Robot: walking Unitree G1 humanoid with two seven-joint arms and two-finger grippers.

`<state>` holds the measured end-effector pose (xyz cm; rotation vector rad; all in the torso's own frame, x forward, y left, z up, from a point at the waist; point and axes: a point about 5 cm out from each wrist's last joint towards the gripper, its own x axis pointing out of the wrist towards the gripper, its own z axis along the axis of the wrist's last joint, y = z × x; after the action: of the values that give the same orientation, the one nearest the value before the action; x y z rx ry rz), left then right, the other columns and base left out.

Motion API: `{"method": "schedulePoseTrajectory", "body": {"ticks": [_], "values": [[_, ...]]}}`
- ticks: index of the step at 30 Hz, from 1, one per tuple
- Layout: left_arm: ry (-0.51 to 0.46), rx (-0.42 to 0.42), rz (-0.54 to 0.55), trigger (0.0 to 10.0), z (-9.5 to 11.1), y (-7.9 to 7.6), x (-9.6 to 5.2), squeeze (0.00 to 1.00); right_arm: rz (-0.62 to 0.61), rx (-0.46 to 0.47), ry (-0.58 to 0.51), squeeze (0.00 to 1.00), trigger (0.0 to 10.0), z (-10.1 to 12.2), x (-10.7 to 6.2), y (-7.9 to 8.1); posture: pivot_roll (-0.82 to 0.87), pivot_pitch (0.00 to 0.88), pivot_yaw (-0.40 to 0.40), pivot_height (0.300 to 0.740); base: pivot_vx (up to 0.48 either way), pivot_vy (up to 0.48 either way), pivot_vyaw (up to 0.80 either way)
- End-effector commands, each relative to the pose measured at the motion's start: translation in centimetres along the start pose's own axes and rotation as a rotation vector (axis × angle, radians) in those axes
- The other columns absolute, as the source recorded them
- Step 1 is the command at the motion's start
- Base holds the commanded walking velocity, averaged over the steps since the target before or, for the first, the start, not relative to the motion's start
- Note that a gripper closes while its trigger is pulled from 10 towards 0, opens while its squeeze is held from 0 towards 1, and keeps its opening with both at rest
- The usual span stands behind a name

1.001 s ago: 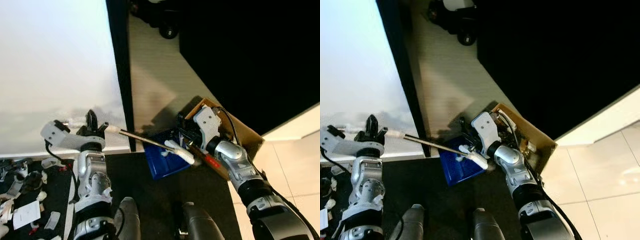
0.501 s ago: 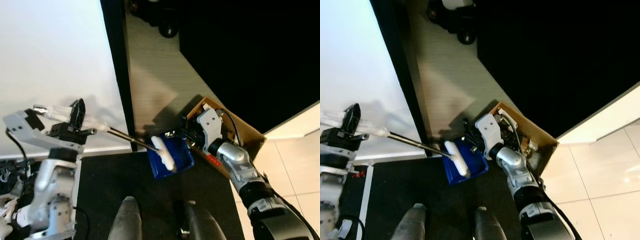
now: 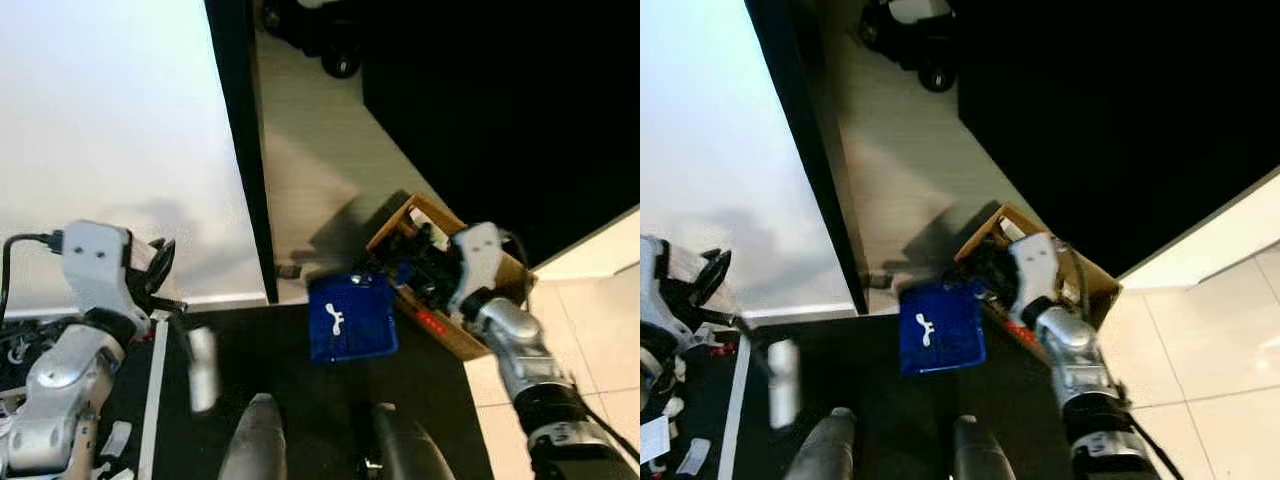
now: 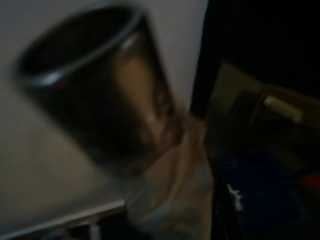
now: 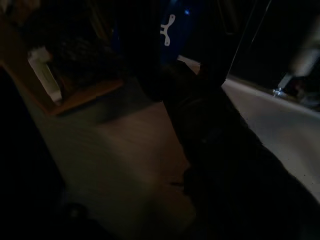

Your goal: Sweep floor

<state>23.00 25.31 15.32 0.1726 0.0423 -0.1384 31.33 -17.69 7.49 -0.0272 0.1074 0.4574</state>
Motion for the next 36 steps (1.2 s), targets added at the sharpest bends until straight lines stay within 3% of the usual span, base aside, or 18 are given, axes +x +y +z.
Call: {"method": "schedulePoseTrajectory", "body": {"ticks": [1, 8, 10, 15, 24, 32, 35, 36], "values": [[-0.012, 0.022, -0.026, 10.0, 0.4, -0.4, 0.7, 0.0, -0.011, 0.077, 0.032, 0.0, 10.0, -1.6, -1.1, 0.0, 0.1, 0.145, 0.028, 0.74, 0.0, 0.0, 0.0], [0.014, 0.092, 0.017, 10.0, 0.0, 0.1, 1.7, 0.0, -0.069, 0.112, 0.012, 0.0, 10.0, -2.1, -2.9, -1.1, 0.08, 0.122, 0.062, 0.74, 0.0, 0.0, 0.0], [0.052, 0.144, 0.002, 10.0, -0.4, 0.2, 2.6, 0.0, -0.087, 0.151, -0.027, 0.0, 10.0, -1.8, -4.3, -1.5, 0.05, 0.106, 0.092, 0.74, 0.0, 0.0, 0.0], [0.053, 0.178, -0.009, 10.0, -0.7, 0.0, 4.2, 0.0, -0.094, 0.185, -0.081, 0.0, 10.0, -0.7, -5.1, -1.6, 0.03, 0.094, 0.107, 0.74, 0.0, 0.0, 0.0], [0.017, 0.168, -0.014, 10.0, -0.6, -0.8, 6.3, 0.0, -0.112, 0.092, -0.175, 0.0, 10.0, 3.6, -5.2, -2.7, -0.02, 0.071, 0.106, 0.74, 0.0, 0.0, 0.0], [0.009, 0.157, -0.019, 10.0, -1.0, -1.3, 7.0, 0.0, -0.099, 0.024, -0.225, 0.0, 10.0, 6.8, -5.5, -3.3, -0.04, 0.064, 0.099, 0.74, 0.0, 0.0, 0.0], [0.007, 0.152, -0.026, 10.0, -1.2, -1.6, 7.3, 0.0, -0.13, 0.011, -0.247, 0.0, 10.0, 8.3, -5.8, -4.3, -0.05, 0.06, 0.096, 0.74, 0.0, 0.0, 0.0], [0.007, 0.147, -0.027, 10.0, -1.3, -1.7, 7.4, 0.0, -0.192, 0.028, -0.268, 0.0, 10.0, 9.0, -5.8, -5.3, -0.05, 0.058, 0.094, 0.74, 0.0, 0.0, 0.0]]}}
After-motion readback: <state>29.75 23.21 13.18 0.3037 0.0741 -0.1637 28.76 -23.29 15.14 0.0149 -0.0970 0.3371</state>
